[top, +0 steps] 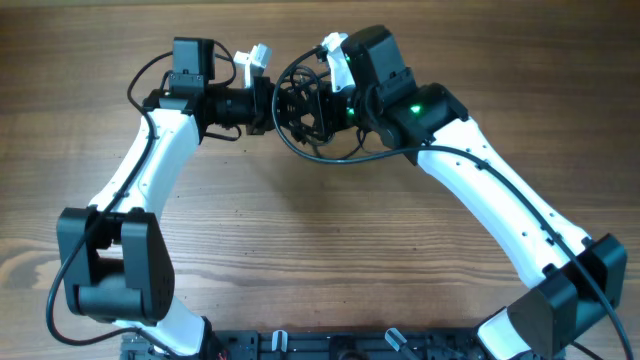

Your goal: Untangle cables

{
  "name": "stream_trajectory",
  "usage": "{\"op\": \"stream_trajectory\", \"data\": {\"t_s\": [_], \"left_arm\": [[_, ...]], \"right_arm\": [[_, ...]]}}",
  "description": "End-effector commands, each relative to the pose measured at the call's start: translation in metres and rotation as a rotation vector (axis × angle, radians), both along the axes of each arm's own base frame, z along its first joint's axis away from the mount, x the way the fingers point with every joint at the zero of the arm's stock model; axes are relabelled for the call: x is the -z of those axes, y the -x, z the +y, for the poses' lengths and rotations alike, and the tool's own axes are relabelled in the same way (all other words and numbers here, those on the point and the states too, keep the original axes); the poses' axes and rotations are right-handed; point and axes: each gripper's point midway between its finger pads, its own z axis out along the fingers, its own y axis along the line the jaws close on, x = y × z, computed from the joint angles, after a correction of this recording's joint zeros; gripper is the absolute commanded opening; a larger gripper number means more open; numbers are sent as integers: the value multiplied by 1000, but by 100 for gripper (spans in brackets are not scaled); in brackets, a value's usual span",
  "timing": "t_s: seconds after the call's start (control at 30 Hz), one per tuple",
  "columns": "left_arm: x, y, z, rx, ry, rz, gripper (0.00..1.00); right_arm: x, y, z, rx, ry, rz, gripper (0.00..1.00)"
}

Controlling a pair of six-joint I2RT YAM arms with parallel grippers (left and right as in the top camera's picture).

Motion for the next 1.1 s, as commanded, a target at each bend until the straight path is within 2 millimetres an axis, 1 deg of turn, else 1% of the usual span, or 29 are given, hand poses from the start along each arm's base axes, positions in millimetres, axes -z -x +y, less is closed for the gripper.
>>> {"op": "stream_trajectory", "data": {"t_s": [0.0,0.1,0.17,0.23,0.4,0.5,0.53,0.57,0.6,0.63,0.7,0.73,0.83,0.9,1.0,1.07], "left_arm": [[-57,21,-9,141,213,50,4],[-60,21,-9,141,223,90,4],[-60,21,-9,141,223,89,4],[-60,21,-9,143,223,77,4],[-60,21,-9,169,216,-79,4],[-60,20,-9,176,213,-125,4],[-58,19,-9,168,205,-126,4],[-56,15,-7,149,190,-130,4],[-54,12,-5,130,175,-132,4],[-53,9,-3,117,167,-133,4],[-50,5,0,94,152,-134,4],[-48,1,3,74,137,-134,4],[-43,-4,5,44,109,-134,4],[-40,-7,6,27,93,-131,4],[-39,-8,6,19,85,-131,4],[-35,-12,7,-15,67,-85,4]], "right_arm": [[45,0,2,32,68,96,4],[48,-9,-6,81,109,68,4],[49,-14,-12,125,126,56,4],[48,-16,-13,138,126,55,4],[51,-14,-15,154,125,79,5],[54,-10,-18,170,131,110,6],[56,-8,-18,167,133,119,8],[56,-5,-16,155,127,133,19],[56,-4,-16,150,122,138,37],[55,-3,-16,147,115,140,47],[49,-1,-14,136,97,139,62],[40,0,-14,132,74,134,66],[20,2,-18,127,28,114,70],[0,4,-25,134,1,85,73],[-18,9,-30,137,-19,56,74],[-28,11,-33,139,-33,36,74]]}}
